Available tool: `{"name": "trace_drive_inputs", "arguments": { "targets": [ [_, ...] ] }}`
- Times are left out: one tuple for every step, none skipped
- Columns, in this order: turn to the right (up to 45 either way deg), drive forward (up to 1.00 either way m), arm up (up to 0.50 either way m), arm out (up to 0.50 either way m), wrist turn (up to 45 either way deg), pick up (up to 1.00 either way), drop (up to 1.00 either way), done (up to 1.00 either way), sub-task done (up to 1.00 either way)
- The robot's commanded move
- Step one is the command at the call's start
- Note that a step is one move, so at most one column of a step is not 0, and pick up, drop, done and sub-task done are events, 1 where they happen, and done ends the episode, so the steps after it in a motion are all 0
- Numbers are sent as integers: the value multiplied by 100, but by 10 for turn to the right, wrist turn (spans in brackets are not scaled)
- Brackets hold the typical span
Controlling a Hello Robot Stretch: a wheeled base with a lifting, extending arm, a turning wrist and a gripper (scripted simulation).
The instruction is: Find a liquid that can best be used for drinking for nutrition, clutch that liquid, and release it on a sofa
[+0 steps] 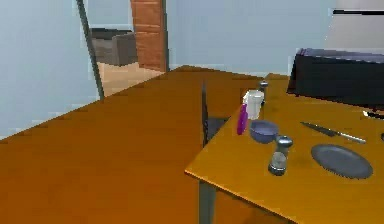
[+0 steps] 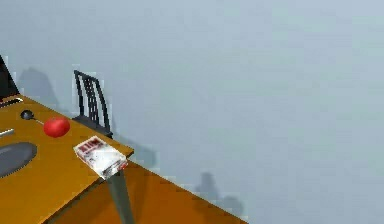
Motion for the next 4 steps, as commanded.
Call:
{"name": "trace_drive_inputs", "arguments": {
  "targets": [
    [-270, 0, 0, 0, 0, 0, 0, 0, 0],
    [0, 0, 50, 0, 0, 0, 0, 0, 0],
    [0, 0, 38, 0, 0, 0, 0, 0, 0],
    [0, 0, 0, 34, 0, 0, 0, 0, 0]
  ]
}}
